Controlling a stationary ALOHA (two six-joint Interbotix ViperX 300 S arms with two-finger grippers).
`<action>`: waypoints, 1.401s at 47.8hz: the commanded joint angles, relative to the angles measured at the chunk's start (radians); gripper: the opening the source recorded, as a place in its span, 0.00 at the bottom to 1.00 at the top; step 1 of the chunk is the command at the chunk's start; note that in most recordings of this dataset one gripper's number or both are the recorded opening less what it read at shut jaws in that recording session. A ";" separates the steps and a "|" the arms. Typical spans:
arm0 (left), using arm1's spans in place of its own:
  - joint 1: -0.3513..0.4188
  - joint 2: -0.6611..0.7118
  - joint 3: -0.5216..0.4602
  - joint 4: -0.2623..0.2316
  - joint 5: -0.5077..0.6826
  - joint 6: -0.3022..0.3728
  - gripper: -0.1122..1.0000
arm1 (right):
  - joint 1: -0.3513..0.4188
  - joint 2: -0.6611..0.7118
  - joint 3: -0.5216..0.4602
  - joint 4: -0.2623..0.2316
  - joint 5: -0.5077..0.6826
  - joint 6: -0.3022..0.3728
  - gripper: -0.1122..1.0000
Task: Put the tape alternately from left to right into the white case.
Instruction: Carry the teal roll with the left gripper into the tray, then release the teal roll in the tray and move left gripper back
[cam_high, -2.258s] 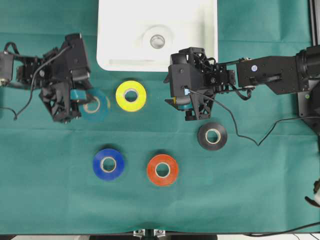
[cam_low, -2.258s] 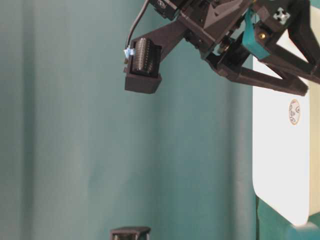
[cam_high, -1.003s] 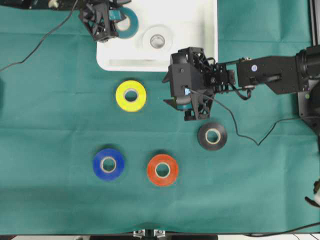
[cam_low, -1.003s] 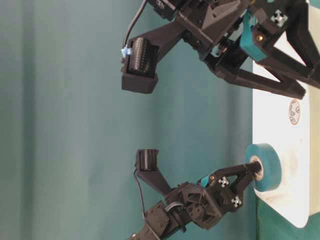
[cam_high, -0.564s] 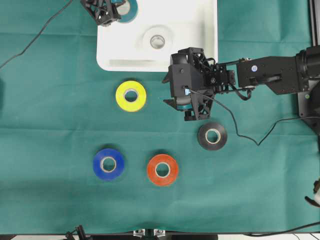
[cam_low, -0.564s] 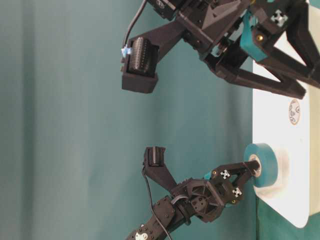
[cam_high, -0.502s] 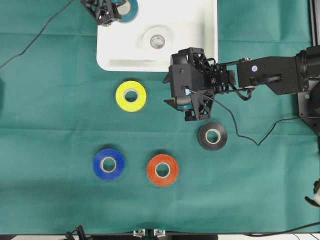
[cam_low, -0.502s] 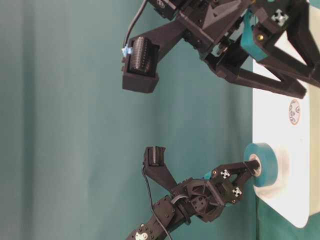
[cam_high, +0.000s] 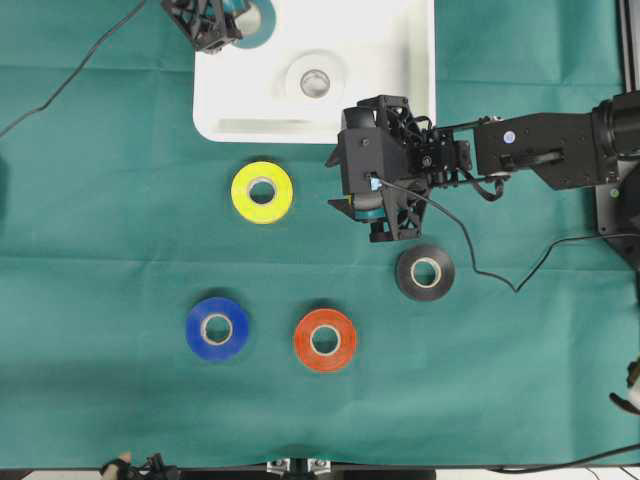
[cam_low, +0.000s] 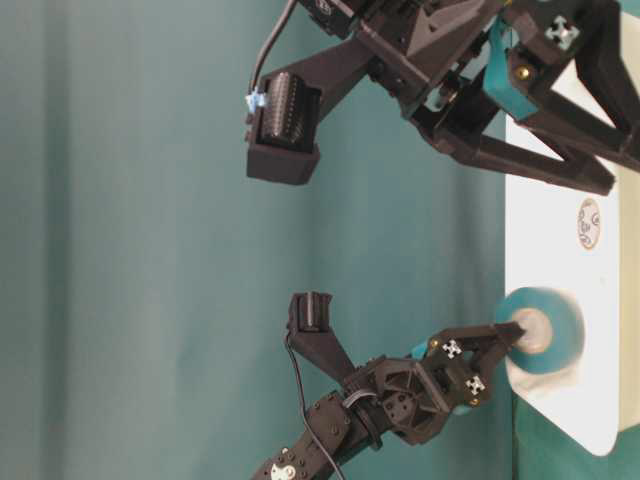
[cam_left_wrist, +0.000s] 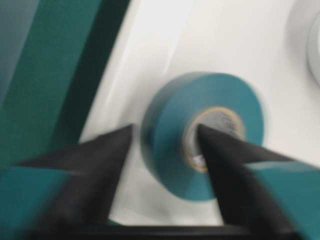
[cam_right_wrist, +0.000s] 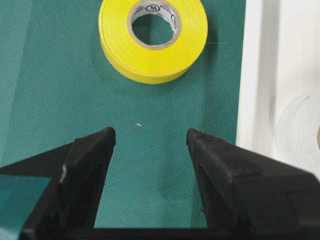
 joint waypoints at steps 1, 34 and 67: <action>0.002 -0.038 0.003 0.000 -0.005 0.000 0.31 | 0.002 -0.017 -0.008 0.000 -0.008 0.000 0.70; -0.032 -0.080 0.048 0.000 -0.009 -0.003 0.93 | 0.000 -0.018 -0.002 0.000 -0.009 0.002 0.70; -0.293 -0.209 0.173 -0.003 -0.009 -0.011 0.93 | 0.000 -0.017 -0.002 -0.002 -0.009 0.002 0.70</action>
